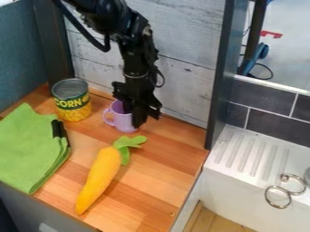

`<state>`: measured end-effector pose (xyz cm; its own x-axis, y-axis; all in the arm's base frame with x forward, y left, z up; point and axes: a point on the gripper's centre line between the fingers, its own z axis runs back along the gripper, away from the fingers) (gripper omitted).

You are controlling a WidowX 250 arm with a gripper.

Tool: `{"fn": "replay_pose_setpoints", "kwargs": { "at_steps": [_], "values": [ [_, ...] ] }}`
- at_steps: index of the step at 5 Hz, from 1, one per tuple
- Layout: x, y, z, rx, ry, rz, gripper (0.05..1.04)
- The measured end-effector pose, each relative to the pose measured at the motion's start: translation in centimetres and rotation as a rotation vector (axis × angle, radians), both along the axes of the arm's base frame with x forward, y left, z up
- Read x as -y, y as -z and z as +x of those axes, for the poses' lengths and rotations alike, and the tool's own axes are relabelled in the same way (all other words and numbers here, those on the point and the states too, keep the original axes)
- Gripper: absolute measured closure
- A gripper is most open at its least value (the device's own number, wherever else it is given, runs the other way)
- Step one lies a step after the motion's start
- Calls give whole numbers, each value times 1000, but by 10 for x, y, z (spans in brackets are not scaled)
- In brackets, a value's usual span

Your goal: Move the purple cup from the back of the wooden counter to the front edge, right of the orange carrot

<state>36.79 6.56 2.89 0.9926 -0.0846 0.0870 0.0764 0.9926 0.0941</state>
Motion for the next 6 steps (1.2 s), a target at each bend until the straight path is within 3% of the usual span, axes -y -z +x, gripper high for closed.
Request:
{"fn": "replay_pose_setpoints", "kwargs": {
  "at_steps": [1, 2, 3, 4, 5, 6],
  "values": [
    [-5, -12, -4, 16, 13, 26, 987],
    [-7, -43, -17, 81, 28, 76, 988],
    [9, -69, -42, 152, 42, 52, 988],
    [54, -67, -74, 116, 150, -22, 988],
    [97, -73, -86, 79, 309, -25, 988],
    [113, -72, -108, 35, 330, -84, 988]
  ]
}}
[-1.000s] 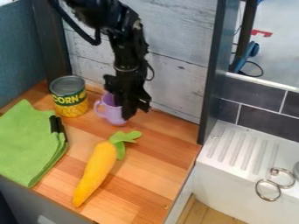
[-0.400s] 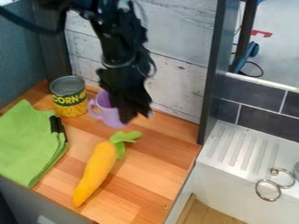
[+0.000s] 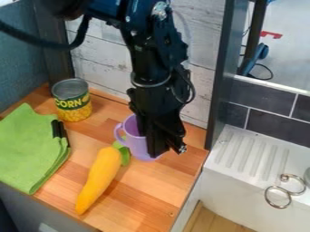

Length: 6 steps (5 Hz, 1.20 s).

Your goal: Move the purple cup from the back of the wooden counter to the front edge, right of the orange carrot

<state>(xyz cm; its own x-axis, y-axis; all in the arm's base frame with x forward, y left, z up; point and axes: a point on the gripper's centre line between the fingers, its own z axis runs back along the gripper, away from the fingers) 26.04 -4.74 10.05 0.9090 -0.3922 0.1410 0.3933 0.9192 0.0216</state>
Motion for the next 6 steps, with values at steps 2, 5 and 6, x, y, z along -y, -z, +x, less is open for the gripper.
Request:
{"fn": "replay_pose_setpoints", "kwargs": {
  "at_steps": [2, 5, 6],
  "values": [
    [16, 54, -34, -138, 45, -18, 988],
    [10, 80, -41, -191, 108, 14, 989],
    [5, 81, -45, -197, 103, 8, 957]
  ]
}}
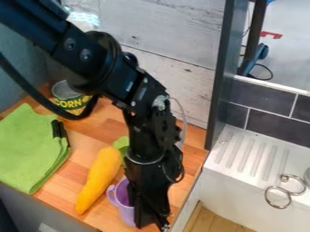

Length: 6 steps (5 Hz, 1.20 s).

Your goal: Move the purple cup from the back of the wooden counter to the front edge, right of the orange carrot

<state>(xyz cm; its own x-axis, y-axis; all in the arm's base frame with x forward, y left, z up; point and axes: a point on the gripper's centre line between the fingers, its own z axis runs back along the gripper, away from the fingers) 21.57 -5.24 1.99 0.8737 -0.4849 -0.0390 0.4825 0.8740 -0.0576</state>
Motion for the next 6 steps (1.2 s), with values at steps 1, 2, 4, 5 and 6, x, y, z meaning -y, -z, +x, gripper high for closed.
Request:
{"fn": "replay_pose_setpoints", "kwargs": {
  "at_steps": [1, 2, 4, 5, 6],
  "values": [
    [-3, -6, -2, 37, -45, -77, 753],
    [-1, -26, 0, 88, -68, -94, 460],
    [-22, -88, -10, 136, -169, 15, 77],
    [-55, -100, -14, 85, -287, 89, 83],
    [-91, -100, -11, 20, -395, 100, 83]
  ]
}}
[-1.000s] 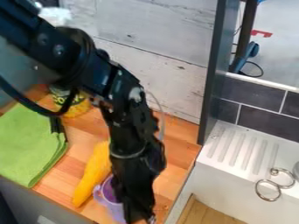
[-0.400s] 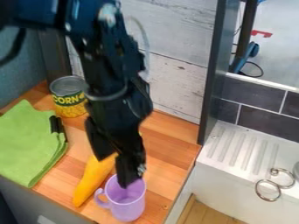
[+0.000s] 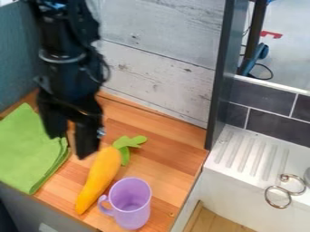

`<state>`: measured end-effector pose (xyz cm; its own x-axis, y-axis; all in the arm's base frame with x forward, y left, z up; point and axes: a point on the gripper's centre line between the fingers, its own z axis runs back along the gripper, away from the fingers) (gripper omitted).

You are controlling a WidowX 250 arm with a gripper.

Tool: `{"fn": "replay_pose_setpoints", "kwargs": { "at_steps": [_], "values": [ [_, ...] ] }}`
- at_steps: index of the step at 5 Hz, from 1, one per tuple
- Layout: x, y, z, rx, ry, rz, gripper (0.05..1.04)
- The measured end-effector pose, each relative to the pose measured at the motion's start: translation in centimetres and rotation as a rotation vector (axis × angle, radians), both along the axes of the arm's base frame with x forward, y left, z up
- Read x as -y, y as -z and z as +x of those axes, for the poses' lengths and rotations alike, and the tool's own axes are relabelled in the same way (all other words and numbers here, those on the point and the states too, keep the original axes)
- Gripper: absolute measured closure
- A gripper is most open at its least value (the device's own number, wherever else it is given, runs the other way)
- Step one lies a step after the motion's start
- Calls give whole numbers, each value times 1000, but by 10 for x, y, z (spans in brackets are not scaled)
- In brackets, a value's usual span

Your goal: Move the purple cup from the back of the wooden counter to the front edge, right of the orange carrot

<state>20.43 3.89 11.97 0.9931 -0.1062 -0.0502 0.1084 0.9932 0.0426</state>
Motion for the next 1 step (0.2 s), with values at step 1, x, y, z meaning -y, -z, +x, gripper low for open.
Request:
{"fn": "replay_pose_setpoints", "kwargs": {
  "at_steps": [1],
  "values": [
    [-7, 11, 0, -58, 10, -86, 83]
  ]
}}
